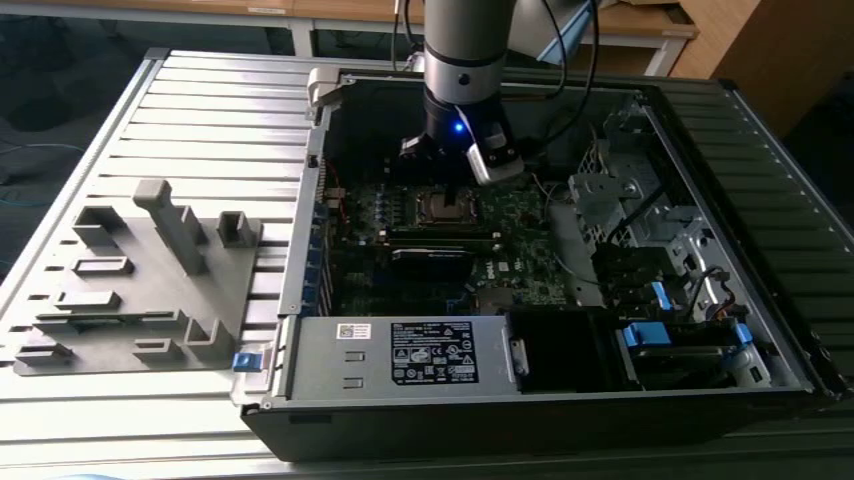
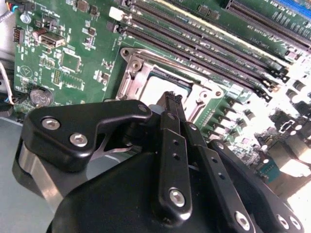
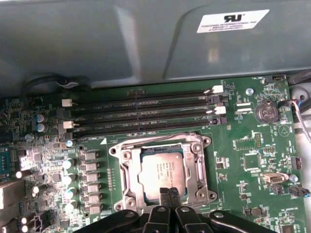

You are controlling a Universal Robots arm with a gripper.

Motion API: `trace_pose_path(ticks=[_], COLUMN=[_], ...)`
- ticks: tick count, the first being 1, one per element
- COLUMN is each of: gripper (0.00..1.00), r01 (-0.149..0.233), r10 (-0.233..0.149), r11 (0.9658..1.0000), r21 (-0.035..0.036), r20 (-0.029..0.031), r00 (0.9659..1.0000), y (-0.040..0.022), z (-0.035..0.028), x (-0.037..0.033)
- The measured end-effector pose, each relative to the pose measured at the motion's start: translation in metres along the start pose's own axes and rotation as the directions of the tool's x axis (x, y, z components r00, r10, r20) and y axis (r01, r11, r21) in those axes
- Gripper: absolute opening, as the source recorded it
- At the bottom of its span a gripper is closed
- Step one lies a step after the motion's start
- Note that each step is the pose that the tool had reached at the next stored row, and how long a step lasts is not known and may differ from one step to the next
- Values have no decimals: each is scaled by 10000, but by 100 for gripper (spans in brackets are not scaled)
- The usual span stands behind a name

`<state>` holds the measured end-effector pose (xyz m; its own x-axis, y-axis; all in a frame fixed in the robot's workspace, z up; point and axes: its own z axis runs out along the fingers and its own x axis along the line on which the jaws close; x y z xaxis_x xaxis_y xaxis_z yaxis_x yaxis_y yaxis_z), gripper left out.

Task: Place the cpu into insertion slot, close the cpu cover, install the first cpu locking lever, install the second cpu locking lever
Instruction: 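Install the second cpu locking lever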

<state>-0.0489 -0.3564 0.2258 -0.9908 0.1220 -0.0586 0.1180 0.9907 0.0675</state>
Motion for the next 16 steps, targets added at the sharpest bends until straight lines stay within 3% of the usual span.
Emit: trace_pose_path(ticks=[3,16], gripper=[11,11], r01=[-1,-1], r10=[1,1], r11=[10000,10000], r21=[1,3], r20=[-1,-1], r00=[10000,10000], y=[24,27], z=[4,-2], x=[2,2])
